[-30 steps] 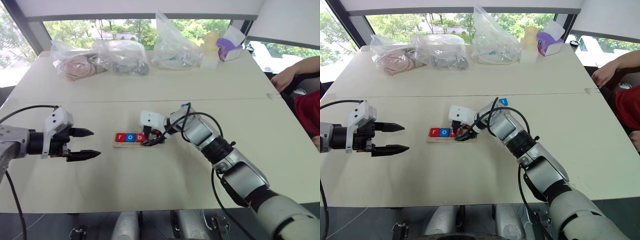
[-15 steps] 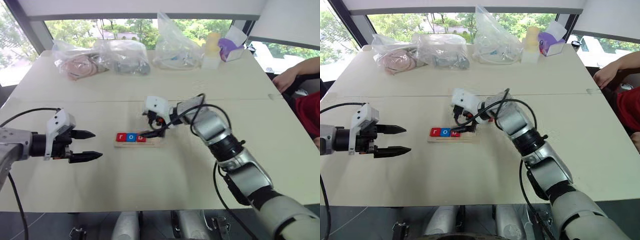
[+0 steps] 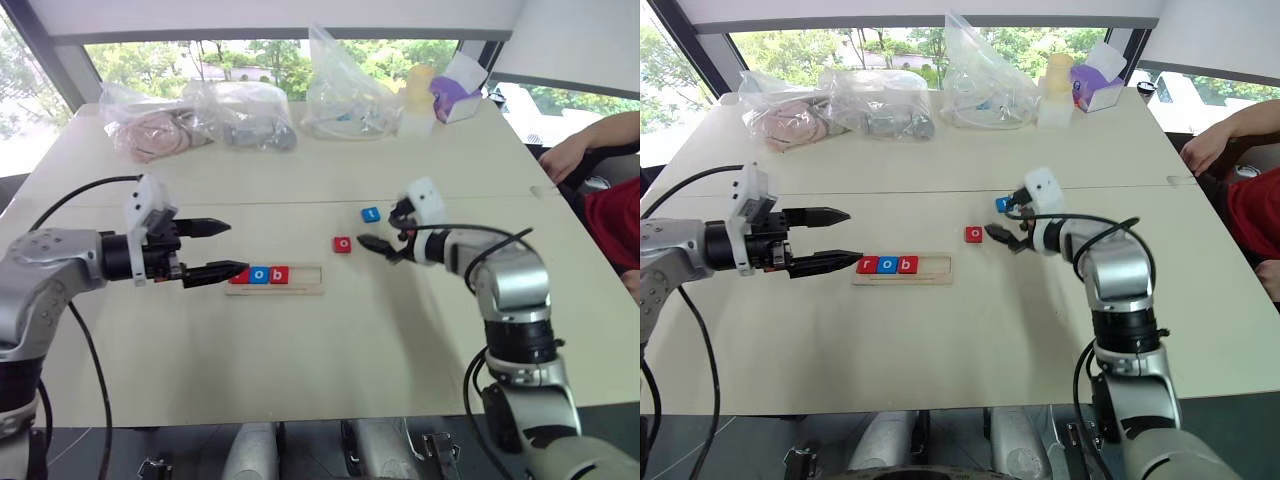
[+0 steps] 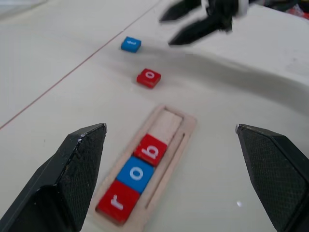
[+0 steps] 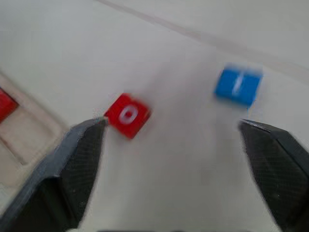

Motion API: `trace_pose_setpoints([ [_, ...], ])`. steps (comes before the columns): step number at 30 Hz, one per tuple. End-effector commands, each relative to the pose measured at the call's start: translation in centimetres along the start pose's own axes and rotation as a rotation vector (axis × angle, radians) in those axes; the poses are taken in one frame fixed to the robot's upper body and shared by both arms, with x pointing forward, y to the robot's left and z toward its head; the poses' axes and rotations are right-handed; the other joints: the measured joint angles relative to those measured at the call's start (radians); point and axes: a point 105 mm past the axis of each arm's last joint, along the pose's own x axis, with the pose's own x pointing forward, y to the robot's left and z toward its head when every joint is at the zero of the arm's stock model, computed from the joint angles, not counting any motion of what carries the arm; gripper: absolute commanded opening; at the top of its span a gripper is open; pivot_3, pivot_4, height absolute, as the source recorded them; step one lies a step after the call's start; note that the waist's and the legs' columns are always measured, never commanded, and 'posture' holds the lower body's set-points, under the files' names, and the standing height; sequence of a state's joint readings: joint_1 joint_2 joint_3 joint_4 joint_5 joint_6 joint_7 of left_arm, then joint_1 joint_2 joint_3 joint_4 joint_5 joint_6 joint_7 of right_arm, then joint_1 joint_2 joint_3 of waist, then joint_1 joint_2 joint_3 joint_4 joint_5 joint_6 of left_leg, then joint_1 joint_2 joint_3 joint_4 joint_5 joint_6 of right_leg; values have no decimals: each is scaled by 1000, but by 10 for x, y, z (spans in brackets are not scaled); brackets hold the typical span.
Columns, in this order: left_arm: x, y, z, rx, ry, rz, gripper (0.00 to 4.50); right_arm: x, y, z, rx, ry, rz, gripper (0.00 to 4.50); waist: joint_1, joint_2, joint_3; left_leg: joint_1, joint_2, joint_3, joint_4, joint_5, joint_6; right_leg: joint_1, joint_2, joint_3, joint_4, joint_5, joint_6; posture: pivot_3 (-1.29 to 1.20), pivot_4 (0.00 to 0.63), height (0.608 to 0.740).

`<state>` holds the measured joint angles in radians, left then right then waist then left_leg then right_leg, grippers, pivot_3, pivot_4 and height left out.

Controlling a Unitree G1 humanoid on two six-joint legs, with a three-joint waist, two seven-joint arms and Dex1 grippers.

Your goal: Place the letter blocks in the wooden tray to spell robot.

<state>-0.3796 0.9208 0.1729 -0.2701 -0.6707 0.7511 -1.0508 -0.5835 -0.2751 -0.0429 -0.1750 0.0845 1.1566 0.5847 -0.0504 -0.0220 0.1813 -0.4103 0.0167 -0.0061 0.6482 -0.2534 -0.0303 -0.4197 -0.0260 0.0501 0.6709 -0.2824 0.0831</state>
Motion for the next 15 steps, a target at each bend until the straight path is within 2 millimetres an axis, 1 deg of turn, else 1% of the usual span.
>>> trace_pose_setpoints([
  [1, -2, 7, 8, 49, -8, 33, 4500, 2, 12, 4, 32, -37, -57, 4468, -1, 0, 0, 0, 0, 0, 0, 0, 0, 0, 0, 0, 0, 0, 0, 0, 150, 735],
  [3, -3, 9, 9, 55, -3, 38, 4500, 10, 18, -1, 65, -37, -83, 4468, -1, 0, 0, 0, 0, 0, 0, 0, -1, 0, 1, 0, 1, 0, 0, 0, 150, 735],
  [6, -5, 10, 8, 60, 2, 46, 4500, 21, 28, -2, 100, -50, -114, 4468, 3, 0, 0, 0, 0, 0, 0, 1, -1, 0, 0, 0, 0, 0, 0, 0, 150, 735],
  [12, -8, 7, 4, 44, 12, 53, 4500, 37, 33, -3, 132, -60, -164, 4468, 6, 0, 0, 0, 0, 1, 0, 1, -1, 0, -1, 0, -2, 0, 0, 0, 150, 735],
  [15, -8, 8, 2, 40, 13, 61, 4500, 50, 35, -6, 121, -46, -193, 4468, 3, 0, 0, 0, 0, 1, 0, 1, -1, 1, -1, 0, -2, 1, 0, 0, 150, 735],
])
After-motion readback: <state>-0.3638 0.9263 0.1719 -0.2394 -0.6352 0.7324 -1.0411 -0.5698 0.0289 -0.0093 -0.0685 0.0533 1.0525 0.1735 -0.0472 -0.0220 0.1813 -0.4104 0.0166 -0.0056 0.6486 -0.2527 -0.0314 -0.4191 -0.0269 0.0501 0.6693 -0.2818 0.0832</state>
